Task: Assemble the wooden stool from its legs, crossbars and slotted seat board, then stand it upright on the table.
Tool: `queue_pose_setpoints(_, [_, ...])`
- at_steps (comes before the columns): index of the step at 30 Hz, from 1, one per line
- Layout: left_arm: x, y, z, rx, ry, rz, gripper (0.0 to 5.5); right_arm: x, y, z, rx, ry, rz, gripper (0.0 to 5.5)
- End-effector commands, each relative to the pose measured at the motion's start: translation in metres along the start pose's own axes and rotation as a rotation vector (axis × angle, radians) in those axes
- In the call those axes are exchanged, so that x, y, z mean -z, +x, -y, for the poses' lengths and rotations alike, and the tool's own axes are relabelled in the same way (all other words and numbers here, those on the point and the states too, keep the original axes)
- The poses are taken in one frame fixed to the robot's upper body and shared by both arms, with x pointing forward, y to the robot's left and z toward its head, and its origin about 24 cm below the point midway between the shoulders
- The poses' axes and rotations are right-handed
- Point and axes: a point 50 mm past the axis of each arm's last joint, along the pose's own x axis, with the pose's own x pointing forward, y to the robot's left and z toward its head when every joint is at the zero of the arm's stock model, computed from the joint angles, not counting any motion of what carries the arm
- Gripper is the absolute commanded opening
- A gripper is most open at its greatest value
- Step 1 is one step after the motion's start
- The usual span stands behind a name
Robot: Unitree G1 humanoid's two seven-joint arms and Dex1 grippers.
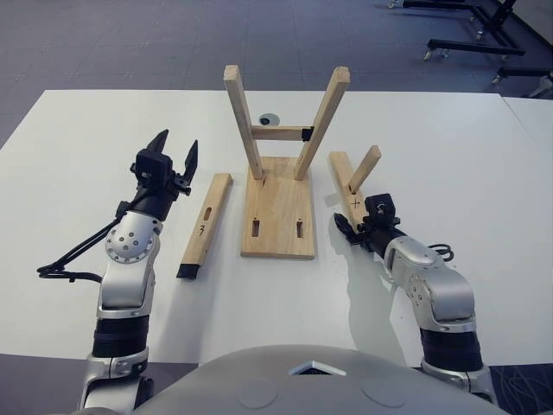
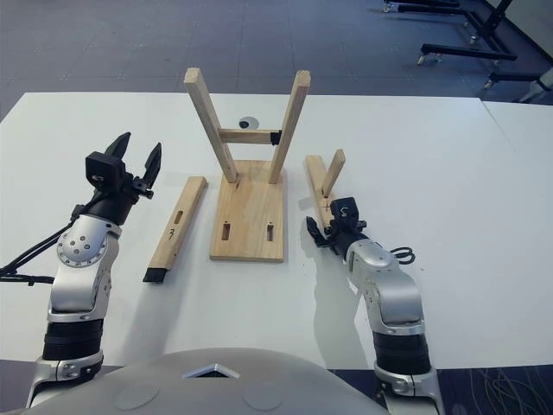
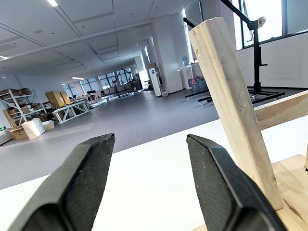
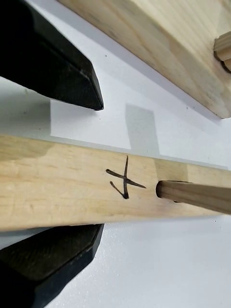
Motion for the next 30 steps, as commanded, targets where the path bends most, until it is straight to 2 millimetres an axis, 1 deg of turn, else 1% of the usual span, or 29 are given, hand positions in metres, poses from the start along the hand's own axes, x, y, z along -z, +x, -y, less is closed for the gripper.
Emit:
queue_pose_setpoints(1, [-0.001, -0.003, 0.002, -0.011, 0.007, 0.001, 2.72, 0.003, -0.001, 0.004, -0.006, 0.019, -0.088, 4.02])
queue_pose_setpoints(5, [0.000, -0.006, 0.006, -0.013, 0.001, -0.004, 2.72, -0.002, -0.003, 0.012, 0.015, 0.037, -0.130, 3.36])
queue_pose_setpoints(7, [0.000, -0.007, 0.006, -0.023, 0.003, -0.006, 2.72, 0.001, -0.006, 0.012, 0.002, 0.043, -0.193, 3.01])
queue_pose_setpoints(10, [-0.001, -0.008, 0.008, -0.042, 0.004, -0.008, 2.72, 0.004, -0.012, 0.012, -0.026, -0.022, -0.269, 2.45])
queue_pose_setpoints(11, [0.000, -0.010, 0.009, -0.047, 0.004, -0.010, 2.72, 0.003, -0.012, 0.011, -0.036, -0.045, -0.284, 2.39])
queue_pose_setpoints(13, [0.000, -0.012, 0.011, -0.056, 0.001, -0.014, 2.72, 0.004, -0.009, 0.010, -0.043, -0.087, -0.306, 2.06])
queue_pose_setpoints(17, [0.001, -0.016, 0.016, -0.065, -0.012, -0.022, 2.72, 0.008, -0.004, 0.006, -0.047, -0.137, -0.318, 2.05])
queue_pose_setpoints(20, [0.002, -0.018, 0.017, -0.065, -0.017, -0.026, 2.72, 0.013, -0.006, 0.007, -0.056, -0.143, -0.331, 2.05])
queue_pose_setpoints(23, [0.002, -0.018, 0.017, -0.059, -0.018, -0.028, 2.72, 0.013, -0.007, 0.008, -0.055, -0.147, -0.336, 2.05])
queue_pose_setpoints(26, [0.002, -0.015, 0.018, -0.050, -0.018, -0.024, 2.72, 0.015, -0.005, 0.004, -0.071, 0.002, -0.333, 2.05])
queue_pose_setpoints(28, [0.000, -0.013, 0.017, -0.042, -0.017, -0.018, 2.72, 0.007, -0.003, 0.002, -0.075, 0.081, -0.254, 2.05])
queue_pose_setpoints(30, [-0.001, -0.010, 0.014, -0.039, -0.023, -0.008, 2.72, -0.014, -0.001, 0.016, -0.057, 0.111, -0.108, 2.05])
